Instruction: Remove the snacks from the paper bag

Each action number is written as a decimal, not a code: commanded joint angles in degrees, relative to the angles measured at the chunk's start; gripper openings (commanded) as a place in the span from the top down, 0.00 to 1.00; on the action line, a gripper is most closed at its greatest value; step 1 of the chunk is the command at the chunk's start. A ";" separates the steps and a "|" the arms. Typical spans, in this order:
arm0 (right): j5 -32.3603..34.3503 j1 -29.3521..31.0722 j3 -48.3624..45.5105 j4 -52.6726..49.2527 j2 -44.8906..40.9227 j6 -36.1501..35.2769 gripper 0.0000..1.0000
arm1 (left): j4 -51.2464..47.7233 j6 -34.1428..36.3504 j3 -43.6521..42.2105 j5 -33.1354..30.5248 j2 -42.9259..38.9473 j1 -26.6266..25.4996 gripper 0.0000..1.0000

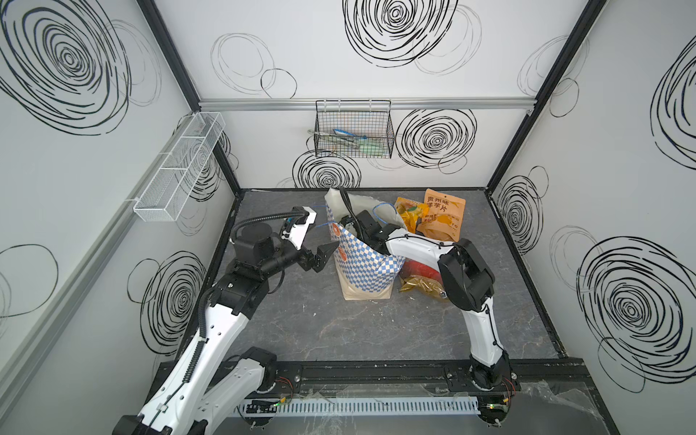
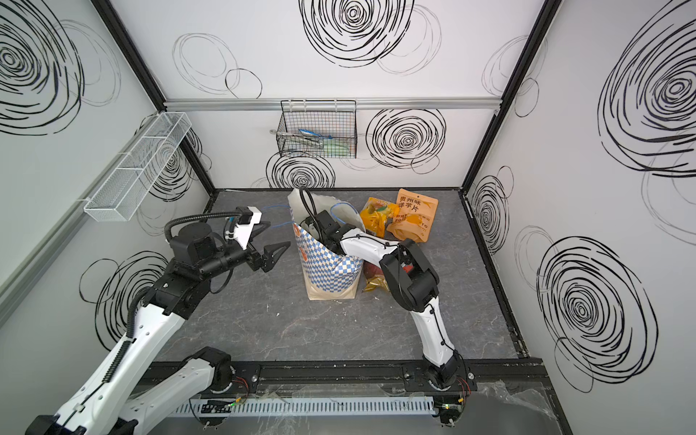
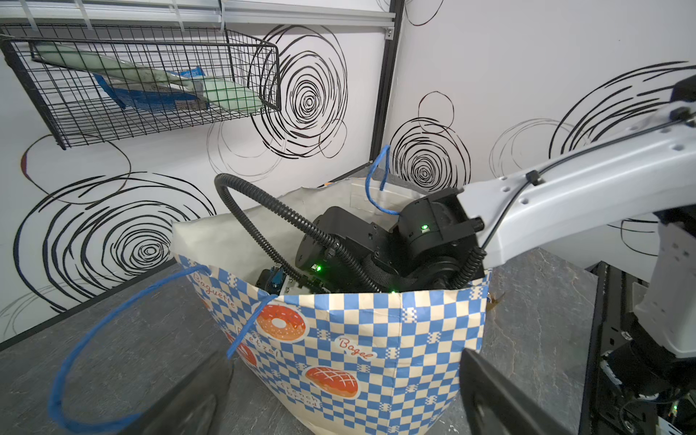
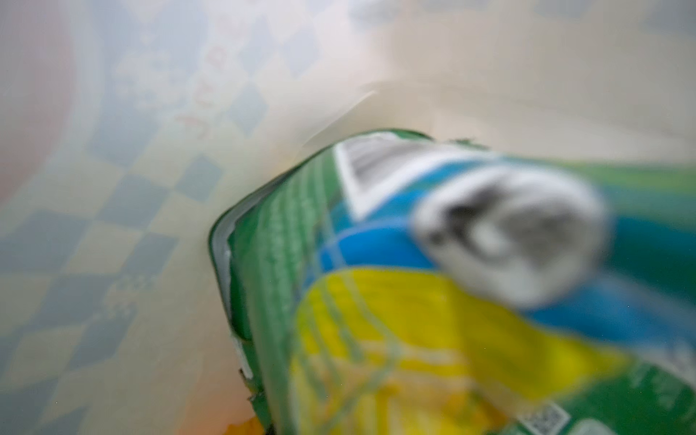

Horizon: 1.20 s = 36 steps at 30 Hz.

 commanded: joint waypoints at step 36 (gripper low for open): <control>-4.40 -4.13 5.20 -3.65 -15.12 2.59 1.00 | 2.82 -0.07 -0.45 1.42 -0.69 -0.56 0.04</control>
